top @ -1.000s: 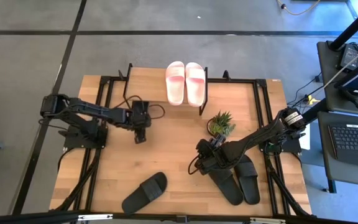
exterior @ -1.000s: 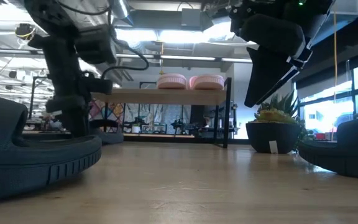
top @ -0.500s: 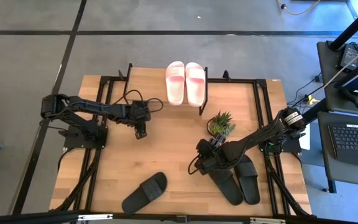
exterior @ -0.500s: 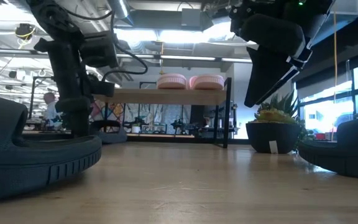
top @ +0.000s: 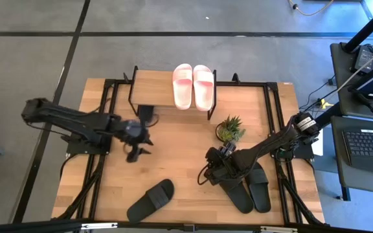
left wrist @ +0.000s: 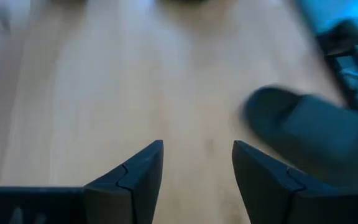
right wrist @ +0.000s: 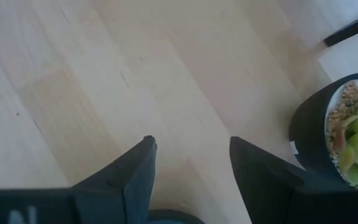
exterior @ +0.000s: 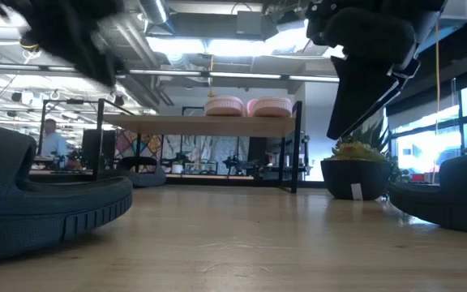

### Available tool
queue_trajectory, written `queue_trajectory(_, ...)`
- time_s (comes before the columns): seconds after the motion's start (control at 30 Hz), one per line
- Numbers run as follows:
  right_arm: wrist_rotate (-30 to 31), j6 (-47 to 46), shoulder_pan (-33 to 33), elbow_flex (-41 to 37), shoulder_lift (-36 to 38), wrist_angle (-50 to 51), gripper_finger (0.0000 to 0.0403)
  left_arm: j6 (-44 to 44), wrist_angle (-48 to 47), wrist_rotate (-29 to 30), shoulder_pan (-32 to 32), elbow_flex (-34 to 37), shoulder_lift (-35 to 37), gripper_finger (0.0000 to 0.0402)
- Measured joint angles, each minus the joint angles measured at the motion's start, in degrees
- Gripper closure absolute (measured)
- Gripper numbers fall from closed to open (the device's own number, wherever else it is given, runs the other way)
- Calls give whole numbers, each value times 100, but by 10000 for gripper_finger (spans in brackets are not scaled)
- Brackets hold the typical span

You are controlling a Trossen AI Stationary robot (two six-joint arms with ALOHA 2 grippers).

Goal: Pick and place slides into the shelf
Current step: Put the black slide under the shelf

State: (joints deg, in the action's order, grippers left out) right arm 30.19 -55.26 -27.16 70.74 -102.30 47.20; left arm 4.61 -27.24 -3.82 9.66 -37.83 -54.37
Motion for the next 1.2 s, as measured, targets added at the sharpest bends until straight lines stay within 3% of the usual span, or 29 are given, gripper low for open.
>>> queue_trajectory(0.2, 14, 8, -4, 0, 0, 1, 197, -189, -48, 1952, 1972, -727, 119, 217)
queue_trajectory(0.43, 18, 154, 45, 0, 0, -22, 197, -256, -502, 3631, 3580, -1329, -850, 217)
queue_trajectory(0.73, 34, 176, 114, 0, 0, -26, 197, 126, -33, 3756, 4551, -1387, -2543, 217)
queue_trajectory(0.97, 34, 176, 131, 0, 0, -26, 197, 68, 964, 3801, 4602, -1387, -3499, 217)
queue_trajectory(1.2, 31, 176, 151, 0, 0, -142, 197, -68, 978, 3792, 4518, -1387, -4005, 217)
